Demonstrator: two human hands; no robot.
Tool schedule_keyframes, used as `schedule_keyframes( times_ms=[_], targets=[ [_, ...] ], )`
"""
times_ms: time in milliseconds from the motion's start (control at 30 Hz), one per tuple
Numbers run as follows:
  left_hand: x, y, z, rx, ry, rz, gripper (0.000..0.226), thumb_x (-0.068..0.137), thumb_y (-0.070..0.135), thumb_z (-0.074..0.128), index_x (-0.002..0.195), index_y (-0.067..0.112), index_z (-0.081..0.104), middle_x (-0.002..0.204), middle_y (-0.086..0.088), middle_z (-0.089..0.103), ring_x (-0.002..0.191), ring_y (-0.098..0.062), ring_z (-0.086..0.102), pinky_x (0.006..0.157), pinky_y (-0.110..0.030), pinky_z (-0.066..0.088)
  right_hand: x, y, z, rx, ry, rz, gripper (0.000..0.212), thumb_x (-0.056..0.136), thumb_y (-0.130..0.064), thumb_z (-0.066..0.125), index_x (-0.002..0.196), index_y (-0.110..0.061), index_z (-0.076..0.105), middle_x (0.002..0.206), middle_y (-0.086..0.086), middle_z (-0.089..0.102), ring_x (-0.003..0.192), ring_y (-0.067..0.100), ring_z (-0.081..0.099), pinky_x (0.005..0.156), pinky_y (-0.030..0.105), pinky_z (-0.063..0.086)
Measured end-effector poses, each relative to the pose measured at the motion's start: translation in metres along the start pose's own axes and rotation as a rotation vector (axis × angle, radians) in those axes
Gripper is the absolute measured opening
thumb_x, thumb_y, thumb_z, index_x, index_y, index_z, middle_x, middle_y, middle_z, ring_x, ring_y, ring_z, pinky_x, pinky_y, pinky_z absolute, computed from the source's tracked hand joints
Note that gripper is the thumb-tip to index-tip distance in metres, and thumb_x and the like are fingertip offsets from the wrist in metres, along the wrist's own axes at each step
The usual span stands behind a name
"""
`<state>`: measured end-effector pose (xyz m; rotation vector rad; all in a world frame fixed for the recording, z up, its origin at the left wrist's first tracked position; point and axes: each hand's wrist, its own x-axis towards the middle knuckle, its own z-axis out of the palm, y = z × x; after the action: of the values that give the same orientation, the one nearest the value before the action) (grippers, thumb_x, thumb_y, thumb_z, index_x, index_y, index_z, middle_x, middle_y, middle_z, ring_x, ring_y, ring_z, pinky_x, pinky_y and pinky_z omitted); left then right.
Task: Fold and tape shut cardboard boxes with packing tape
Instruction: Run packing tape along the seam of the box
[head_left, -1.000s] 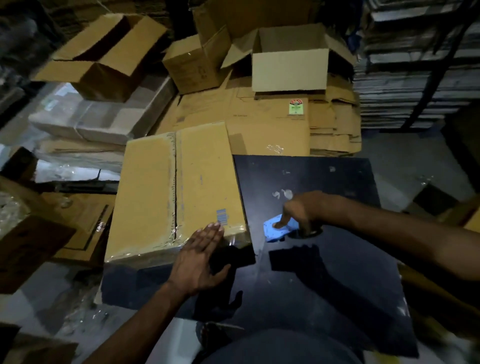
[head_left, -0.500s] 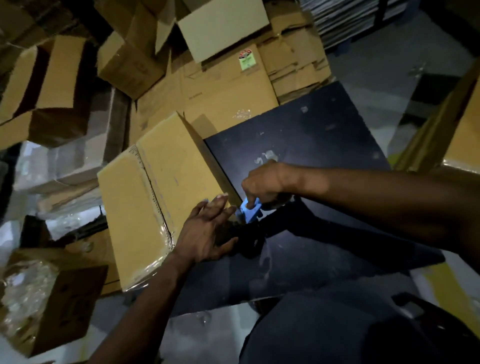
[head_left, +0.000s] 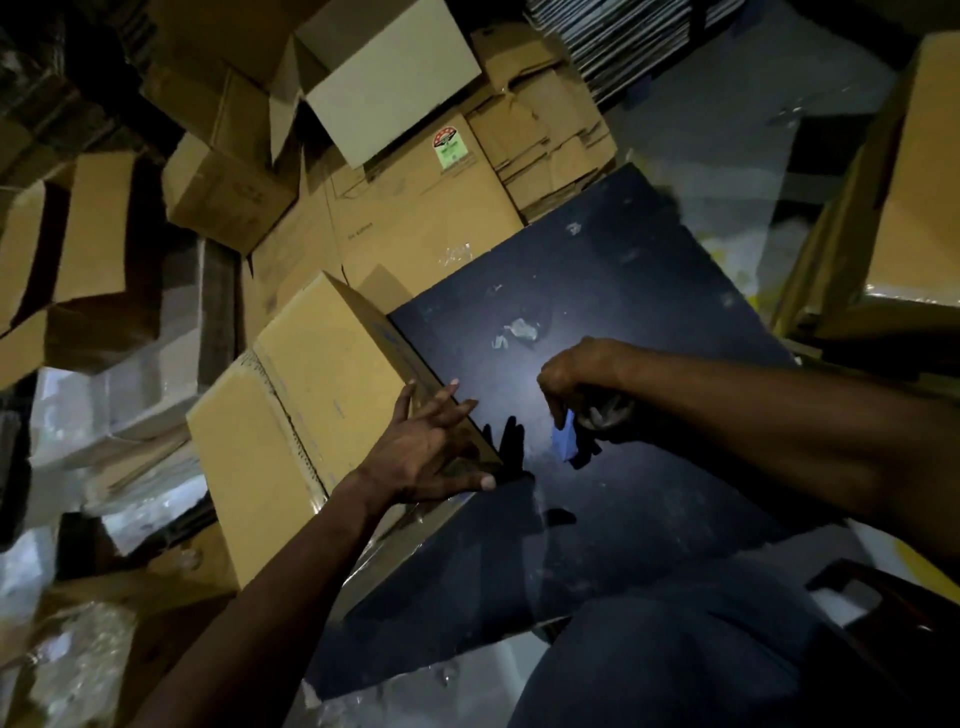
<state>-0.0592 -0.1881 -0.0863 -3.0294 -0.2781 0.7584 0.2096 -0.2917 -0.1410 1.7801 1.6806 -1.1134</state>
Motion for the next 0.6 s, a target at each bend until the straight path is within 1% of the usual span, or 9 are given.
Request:
schedule_keyframes(
  times_ms=[67,133,200,267,333,400,467,567,600],
  targets=[
    [0.006,-0.004,-0.005,-0.001,0.007,0.024,0.084,0.093,0.099,0.022,0.128,0.046,0.076,0.18,0.01,0.024,0.17,-0.017,-0.004,0.127,-0.073,-0.003,0.009,-0.001,0.0,0.069,0.043,-0.002,0.038,0.085,-0.029,0.087,0.12,-0.038,0.079,0.124,-0.013,0.07,0.1,0.019,0.071,0.098,0.032,0.058],
    [0.004,-0.015,-0.003,-0.082,0.103,-0.006,0.074,0.104,0.087,0.022,0.131,0.044,0.077,0.178,0.01,0.032,0.17,-0.016,0.005,0.128,-0.071,0.004,0.013,0.001,0.003,0.102,0.063,0.02,0.031,0.082,-0.037,0.089,0.111,-0.033,0.081,0.119,-0.009,0.073,0.096,0.019,0.072,0.097,0.032,0.059],
    [-0.004,-0.029,0.003,-0.149,0.188,-0.048,0.058,0.111,0.072,0.03,0.133,0.042,0.075,0.174,0.012,0.039,0.169,-0.014,0.012,0.129,-0.067,0.009,0.019,0.003,0.009,0.102,0.111,0.023,0.03,0.077,-0.047,0.091,0.103,-0.038,0.079,0.114,-0.009,0.074,0.089,0.016,0.07,0.093,0.033,0.057],
    [-0.013,-0.038,0.015,-0.05,0.216,-0.008,0.048,0.113,0.061,0.036,0.138,0.04,0.071,0.172,0.01,0.043,0.168,-0.015,0.017,0.129,-0.067,0.013,0.02,0.004,0.011,0.071,0.156,-0.011,0.025,0.077,-0.048,0.09,0.097,-0.043,0.077,0.115,-0.009,0.072,0.088,0.015,0.066,0.088,0.033,0.052],
    [-0.018,-0.041,0.028,0.025,0.195,0.04,0.045,0.115,0.056,0.034,0.141,0.039,0.067,0.171,0.006,0.045,0.168,-0.016,0.02,0.128,-0.067,0.016,0.02,0.006,0.013,0.073,0.219,-0.044,0.025,0.081,-0.045,0.086,0.105,-0.043,0.079,0.118,-0.008,0.071,0.101,0.019,0.065,0.094,0.041,0.048],
    [-0.016,-0.042,0.035,0.014,0.182,0.04,0.047,0.117,0.056,0.03,0.143,0.039,0.065,0.169,0.005,0.048,0.167,-0.017,0.021,0.129,-0.066,0.015,0.021,0.01,0.018,0.079,0.315,-0.066,0.027,0.089,-0.04,0.08,0.116,-0.042,0.078,0.122,-0.008,0.071,0.113,0.023,0.063,0.1,0.047,0.045],
    [-0.007,-0.046,0.037,-0.019,0.187,0.017,0.048,0.117,0.055,0.027,0.143,0.039,0.064,0.167,0.005,0.048,0.167,-0.019,0.021,0.13,-0.065,0.013,0.024,0.012,0.024,0.108,0.412,-0.061,0.033,0.094,-0.032,0.075,0.125,-0.042,0.074,0.129,-0.007,0.07,0.119,0.024,0.061,0.101,0.049,0.044],
    [0.02,-0.065,0.035,-0.106,0.232,-0.069,0.046,0.117,0.054,0.026,0.144,0.04,0.061,0.166,0.008,0.046,0.167,-0.017,0.02,0.13,-0.064,0.012,0.019,0.008,0.036,0.24,0.616,-0.087,0.067,0.09,-0.009,0.076,0.148,-0.039,0.061,0.145,-0.001,0.061,0.134,0.025,0.054,0.1,0.04,0.045],
    [0.032,-0.073,0.034,-0.122,0.262,-0.103,0.045,0.118,0.054,0.026,0.143,0.04,0.061,0.164,0.009,0.048,0.166,-0.016,0.023,0.128,-0.063,0.015,0.015,0.002,0.042,0.363,0.683,-0.105,0.074,0.087,-0.003,0.073,0.151,-0.038,0.058,0.151,-0.002,0.058,0.138,0.024,0.053,0.1,0.035,0.045]
  ],
)
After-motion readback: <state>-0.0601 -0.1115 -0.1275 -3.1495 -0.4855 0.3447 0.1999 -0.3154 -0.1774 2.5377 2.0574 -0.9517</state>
